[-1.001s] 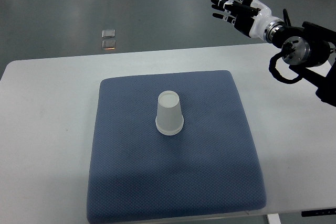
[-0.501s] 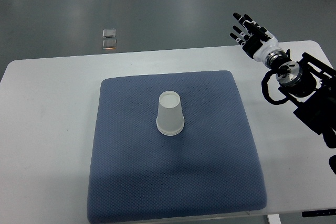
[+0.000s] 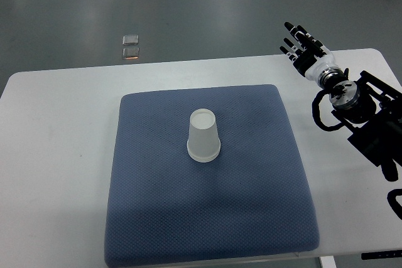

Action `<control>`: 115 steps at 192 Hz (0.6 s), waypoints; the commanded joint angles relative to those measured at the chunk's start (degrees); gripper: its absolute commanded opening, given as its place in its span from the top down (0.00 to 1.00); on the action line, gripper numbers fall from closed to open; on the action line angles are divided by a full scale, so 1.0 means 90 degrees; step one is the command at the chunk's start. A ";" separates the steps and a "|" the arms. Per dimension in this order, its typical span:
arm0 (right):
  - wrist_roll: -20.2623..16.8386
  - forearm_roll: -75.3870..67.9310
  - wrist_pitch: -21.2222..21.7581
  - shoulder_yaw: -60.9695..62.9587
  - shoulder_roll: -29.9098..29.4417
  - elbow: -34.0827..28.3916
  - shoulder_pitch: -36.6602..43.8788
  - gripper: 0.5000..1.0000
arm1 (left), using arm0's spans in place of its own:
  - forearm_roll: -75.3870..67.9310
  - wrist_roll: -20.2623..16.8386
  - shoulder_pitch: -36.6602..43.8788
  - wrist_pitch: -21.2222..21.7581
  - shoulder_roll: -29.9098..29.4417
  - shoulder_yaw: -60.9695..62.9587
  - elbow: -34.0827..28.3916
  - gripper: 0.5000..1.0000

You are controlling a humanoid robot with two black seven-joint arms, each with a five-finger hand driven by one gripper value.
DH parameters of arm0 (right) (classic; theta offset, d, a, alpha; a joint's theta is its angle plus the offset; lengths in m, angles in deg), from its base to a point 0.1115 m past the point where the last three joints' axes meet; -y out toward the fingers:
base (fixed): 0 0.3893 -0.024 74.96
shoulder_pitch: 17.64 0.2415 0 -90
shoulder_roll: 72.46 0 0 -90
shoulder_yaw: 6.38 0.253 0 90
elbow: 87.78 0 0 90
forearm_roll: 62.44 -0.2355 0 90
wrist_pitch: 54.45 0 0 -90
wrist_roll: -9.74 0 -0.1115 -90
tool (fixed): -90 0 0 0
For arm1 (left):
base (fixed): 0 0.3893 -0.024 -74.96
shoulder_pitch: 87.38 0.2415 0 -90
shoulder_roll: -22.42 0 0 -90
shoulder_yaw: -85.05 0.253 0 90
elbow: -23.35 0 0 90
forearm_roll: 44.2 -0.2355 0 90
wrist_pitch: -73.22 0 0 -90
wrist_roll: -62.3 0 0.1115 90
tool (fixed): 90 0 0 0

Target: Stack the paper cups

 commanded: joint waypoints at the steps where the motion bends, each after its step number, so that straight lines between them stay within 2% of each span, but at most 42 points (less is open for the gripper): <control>1: -0.0012 0.0092 0.0521 -0.0113 -0.0040 -0.0031 -0.0033 0.17 | 0.0000 0.0000 -0.0001 0.0000 0.0000 0.0000 0.0002 0.00; 44: -0.0021 0.0161 0.0756 -0.0181 -0.0098 -0.0050 0.0036 0.16 | 0.0000 0.0000 -0.0001 0.0000 0.0000 0.0000 -0.0008 0.00; 80: -0.0021 0.0502 0.1508 -0.0201 -0.0176 -0.0041 0.0007 0.16 | 0.0000 0.0000 0.0009 0.0000 0.0000 0.0000 0.0002 0.00; 115: -0.0021 0.0717 0.1547 -0.0269 -0.0323 -0.0031 0.0016 0.16 | 0.0000 0.0000 0.0009 0.0000 0.0000 0.0000 0.0002 0.00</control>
